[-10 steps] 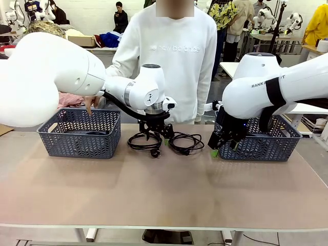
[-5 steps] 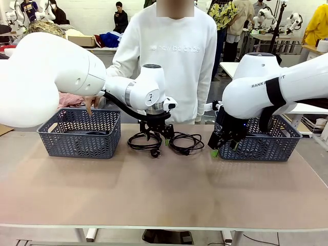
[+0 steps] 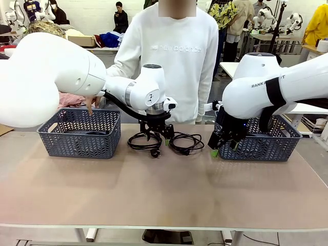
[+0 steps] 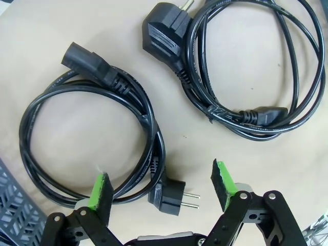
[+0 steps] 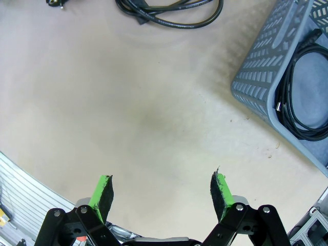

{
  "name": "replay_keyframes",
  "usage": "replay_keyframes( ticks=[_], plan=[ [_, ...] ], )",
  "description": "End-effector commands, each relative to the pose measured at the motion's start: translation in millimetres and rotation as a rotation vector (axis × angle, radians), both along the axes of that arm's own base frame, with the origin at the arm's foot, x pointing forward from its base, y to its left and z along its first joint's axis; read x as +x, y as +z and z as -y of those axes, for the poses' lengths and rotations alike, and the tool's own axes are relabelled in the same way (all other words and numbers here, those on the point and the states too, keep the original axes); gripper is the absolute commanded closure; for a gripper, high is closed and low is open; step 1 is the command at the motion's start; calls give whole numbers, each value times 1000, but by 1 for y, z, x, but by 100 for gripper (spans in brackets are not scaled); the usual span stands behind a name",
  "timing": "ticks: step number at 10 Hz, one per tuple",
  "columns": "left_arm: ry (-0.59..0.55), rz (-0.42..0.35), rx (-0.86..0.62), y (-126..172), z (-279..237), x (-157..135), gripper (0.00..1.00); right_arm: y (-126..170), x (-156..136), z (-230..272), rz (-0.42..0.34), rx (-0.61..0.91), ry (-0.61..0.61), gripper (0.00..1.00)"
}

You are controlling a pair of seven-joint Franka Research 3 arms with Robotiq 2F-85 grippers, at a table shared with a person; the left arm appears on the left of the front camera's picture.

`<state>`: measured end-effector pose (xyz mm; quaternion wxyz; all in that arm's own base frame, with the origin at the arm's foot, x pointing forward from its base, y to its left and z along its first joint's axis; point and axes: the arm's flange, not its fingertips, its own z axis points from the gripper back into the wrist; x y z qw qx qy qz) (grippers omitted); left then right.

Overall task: Organize the cables according to human instructions.
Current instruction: Pick up a bundle of cables and place it in the basket indicated by the human.

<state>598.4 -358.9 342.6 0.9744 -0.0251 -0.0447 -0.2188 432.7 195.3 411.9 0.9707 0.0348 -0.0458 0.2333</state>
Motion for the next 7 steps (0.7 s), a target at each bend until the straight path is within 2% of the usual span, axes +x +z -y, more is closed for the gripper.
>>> replay_keyframes(
  ticks=[1, 7],
  plan=[
    [5, 13, 4, -5, 1, 6, 0, 2, 0, 0, 4, 2, 0, 0],
    [23, 4, 12, -17, 3, 16, 0, 2, 0, 0, 4, 2, 0, 0]
  ],
)
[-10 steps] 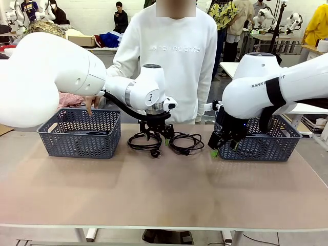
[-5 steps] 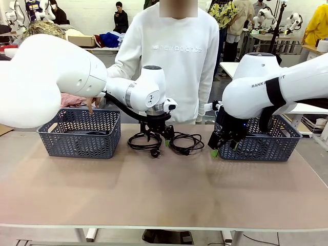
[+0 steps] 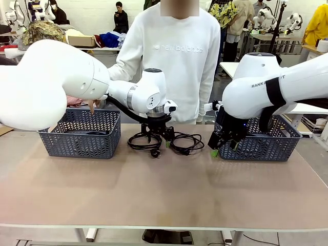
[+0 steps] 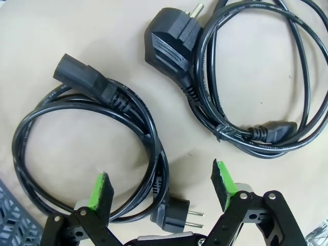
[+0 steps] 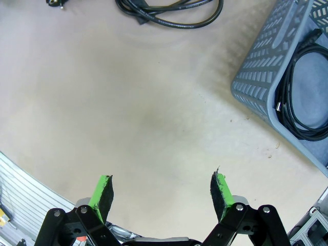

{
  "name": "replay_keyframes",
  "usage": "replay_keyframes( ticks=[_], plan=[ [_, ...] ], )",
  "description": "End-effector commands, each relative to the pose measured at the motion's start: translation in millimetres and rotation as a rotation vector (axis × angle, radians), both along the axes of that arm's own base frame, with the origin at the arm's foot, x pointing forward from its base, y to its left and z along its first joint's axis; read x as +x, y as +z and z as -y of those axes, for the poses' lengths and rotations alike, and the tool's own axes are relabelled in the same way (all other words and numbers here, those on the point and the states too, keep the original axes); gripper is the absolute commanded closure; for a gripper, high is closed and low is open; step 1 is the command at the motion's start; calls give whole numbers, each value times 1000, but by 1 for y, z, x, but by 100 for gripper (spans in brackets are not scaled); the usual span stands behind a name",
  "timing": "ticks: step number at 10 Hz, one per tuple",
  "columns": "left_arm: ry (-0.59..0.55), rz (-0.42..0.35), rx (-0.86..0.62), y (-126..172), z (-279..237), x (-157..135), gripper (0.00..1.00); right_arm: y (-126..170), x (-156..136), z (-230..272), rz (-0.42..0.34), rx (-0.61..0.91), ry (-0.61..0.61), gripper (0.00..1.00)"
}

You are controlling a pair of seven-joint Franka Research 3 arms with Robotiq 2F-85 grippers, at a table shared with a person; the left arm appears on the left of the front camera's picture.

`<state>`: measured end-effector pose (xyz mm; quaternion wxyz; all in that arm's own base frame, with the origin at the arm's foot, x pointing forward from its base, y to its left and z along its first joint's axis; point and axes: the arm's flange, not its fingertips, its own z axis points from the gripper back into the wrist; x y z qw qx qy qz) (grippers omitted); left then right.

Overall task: Organize the cables according to human instructions.
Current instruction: Pick up a bundle of cables and place it in the basket indicated by the human.

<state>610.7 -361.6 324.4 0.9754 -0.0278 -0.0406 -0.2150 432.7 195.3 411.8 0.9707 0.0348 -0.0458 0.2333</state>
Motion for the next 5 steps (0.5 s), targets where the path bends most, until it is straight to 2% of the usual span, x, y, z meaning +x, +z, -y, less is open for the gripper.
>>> replay_keyframes(
  ticks=[1, 5],
  plan=[
    [23, 12, 21, 0, -1, 5, 0, 2, 0, 0, 4, 2, 0, 0],
    [43, 7, 30, -5, -4, 9, 0, 2, 0, 0, 4, 2, 0, 0]
  ],
)
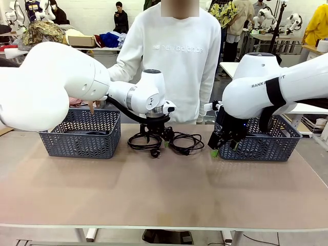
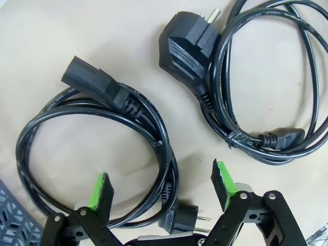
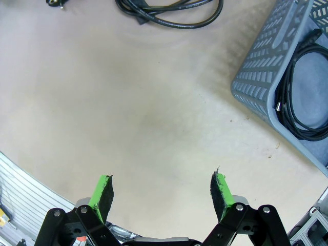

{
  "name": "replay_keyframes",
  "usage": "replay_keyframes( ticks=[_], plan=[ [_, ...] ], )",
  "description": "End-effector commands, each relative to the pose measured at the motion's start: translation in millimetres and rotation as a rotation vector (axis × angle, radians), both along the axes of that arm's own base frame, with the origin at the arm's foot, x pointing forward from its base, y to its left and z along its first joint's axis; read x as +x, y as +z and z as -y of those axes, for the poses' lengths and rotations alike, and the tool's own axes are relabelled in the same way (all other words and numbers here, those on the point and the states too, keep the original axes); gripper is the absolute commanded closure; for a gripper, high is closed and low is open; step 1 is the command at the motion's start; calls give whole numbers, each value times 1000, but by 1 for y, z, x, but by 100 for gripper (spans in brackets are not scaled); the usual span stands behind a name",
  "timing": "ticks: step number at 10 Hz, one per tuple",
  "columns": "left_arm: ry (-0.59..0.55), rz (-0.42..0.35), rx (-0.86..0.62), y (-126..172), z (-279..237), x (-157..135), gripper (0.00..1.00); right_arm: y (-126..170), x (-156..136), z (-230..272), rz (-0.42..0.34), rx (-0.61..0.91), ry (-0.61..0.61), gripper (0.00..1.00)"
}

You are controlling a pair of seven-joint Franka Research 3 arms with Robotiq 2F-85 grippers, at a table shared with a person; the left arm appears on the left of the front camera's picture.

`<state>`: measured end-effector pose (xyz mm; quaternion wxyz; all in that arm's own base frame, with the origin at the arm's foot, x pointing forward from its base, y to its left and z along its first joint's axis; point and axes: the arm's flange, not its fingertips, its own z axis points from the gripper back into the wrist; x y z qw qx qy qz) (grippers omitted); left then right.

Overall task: Organize the cables according to human instructions.
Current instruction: Pick up a bundle of cables and place it in the basket indicated by the human.

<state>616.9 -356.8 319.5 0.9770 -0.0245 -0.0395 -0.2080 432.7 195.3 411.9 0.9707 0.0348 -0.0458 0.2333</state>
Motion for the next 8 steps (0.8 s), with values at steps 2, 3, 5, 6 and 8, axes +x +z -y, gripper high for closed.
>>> replay_keyframes(
  ticks=[2, 3, 5, 6, 8],
  plan=[
    [32, 3, 27, -3, 0, 3, 0, 2, 0, 0, 4, 2, 0, 0],
    [31, -1, 25, -4, 0, 4, 0, 2, 0, 0, 4, 2, 0, 0],
    [30, -2, 24, -5, 0, 5, 0, 2, 0, 0, 4, 2, 0, 0],
    [31, 7, 29, -6, 0, 5, 0, 2, 0, 0, 4, 2, 0, 0],
    [28, 22, 26, -6, 1, 5, 17, 2, 0, 0, 4, 2, 0, 0]
  ],
)
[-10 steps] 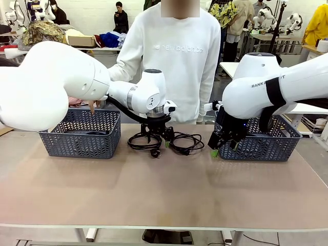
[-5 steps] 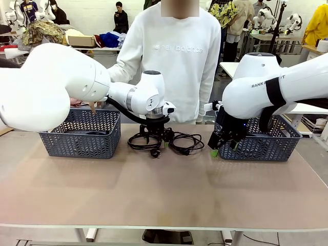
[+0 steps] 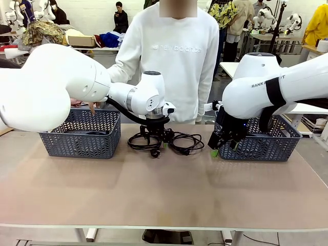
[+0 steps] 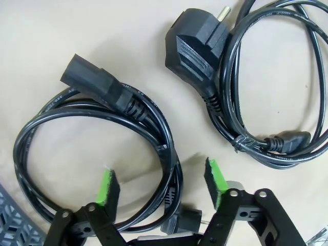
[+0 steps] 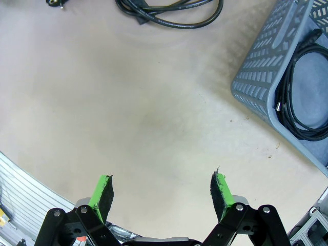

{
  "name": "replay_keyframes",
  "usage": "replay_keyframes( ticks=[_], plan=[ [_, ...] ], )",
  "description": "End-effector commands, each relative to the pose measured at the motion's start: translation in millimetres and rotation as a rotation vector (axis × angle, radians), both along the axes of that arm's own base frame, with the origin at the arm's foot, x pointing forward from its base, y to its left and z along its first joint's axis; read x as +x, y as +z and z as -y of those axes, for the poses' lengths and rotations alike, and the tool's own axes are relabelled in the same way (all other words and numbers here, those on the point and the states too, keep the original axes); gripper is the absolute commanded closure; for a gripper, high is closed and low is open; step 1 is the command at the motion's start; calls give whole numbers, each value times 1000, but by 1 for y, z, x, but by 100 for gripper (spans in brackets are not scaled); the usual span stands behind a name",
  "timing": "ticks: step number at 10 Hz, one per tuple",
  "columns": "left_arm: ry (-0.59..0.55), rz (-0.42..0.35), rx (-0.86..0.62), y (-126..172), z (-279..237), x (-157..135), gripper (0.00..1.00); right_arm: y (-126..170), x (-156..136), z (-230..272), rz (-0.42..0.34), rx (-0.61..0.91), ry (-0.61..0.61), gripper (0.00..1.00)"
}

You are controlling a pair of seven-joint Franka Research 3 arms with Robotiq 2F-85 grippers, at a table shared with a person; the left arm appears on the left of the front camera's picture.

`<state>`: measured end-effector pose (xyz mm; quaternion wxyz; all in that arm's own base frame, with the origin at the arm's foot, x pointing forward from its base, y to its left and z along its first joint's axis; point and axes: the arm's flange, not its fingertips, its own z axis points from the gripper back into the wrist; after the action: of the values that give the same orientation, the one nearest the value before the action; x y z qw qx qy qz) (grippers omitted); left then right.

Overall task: Organize the cables according to human instructions.
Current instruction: Pick up a bundle of cables and place it in the basket indicated by the human.

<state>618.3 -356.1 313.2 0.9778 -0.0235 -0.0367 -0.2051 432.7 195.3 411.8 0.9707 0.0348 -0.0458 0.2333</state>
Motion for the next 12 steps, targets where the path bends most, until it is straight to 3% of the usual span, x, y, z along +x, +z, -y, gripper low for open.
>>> replay_keyframes(
  ticks=[1, 4, 5, 6, 7, 9, 12],
  plan=[
    [22, 25, 20, 0, 1, 4, 31, 2, 0, 0, 4, 2, 0, 0],
    [20, 39, 9, -1, 4, 4, 56, 2, 0, 0, 4, 2, 0, 0],
    [17, 41, 5, -1, 4, 4, 69, 2, 0, 0, 4, 2, 0, 0],
    [18, 47, 2, -1, 5, 4, 75, 2, 0, 0, 4, 2, 0, 0],
    [21, 53, 0, 0, 6, 3, 89, 2, 0, 0, 4, 2, 0, 0],
    [32, 58, 3, 1, 6, 3, 100, 2, 0, 0, 4, 2, 0, 0],
    [51, 58, 6, 4, 4, 3, 100, 2, 0, 0, 4, 2, 0, 0]
  ],
)
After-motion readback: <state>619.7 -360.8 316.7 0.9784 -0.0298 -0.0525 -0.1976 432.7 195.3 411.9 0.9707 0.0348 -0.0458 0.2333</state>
